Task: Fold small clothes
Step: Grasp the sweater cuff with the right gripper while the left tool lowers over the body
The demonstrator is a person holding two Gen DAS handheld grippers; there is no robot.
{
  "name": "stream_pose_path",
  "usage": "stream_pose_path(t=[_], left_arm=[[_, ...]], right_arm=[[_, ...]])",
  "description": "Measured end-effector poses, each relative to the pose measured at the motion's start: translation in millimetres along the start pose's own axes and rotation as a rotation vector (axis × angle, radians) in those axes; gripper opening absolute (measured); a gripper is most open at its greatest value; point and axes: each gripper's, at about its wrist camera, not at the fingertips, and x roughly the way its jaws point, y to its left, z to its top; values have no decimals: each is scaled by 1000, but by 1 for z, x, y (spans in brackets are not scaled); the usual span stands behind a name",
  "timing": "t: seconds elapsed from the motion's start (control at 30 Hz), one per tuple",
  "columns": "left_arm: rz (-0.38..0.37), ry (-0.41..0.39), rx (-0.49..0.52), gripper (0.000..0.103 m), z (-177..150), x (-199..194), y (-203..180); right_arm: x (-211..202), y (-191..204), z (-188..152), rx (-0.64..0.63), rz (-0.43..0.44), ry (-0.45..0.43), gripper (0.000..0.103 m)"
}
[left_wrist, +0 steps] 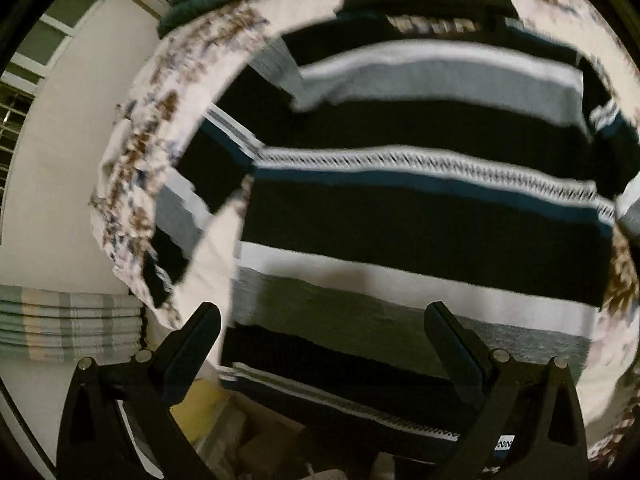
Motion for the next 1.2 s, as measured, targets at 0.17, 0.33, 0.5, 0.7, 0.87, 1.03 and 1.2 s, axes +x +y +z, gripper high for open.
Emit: stream_pose_path(t=[0.17, 0.33, 0.5, 0.7, 0.87, 1.03, 1.2], left_arm=[[2, -6, 40, 103, -1, 22, -25], [-4, 2, 50, 103, 1, 32, -31], [-9, -32, 84, 103, 3, 28, -32], [-17, -48, 98, 103, 5, 32, -27], [-38, -45, 101, 103, 1, 38, -21], [-52, -14, 95, 103, -5, 51, -13], [-48, -3, 82, 103, -9, 59, -3]], right_arm=[[36, -21, 15, 101, 187, -32, 68], [22, -1, 6, 10, 136, -113, 10], [-21, -31, 2, 52, 75, -151, 9], [-44, -42, 1, -19, -8, -141, 10], [-36, -64, 12, 15, 20, -114, 65], [-17, -99, 8, 142, 158, -102, 74], [19, -113, 6, 249, 224, -75, 81]])
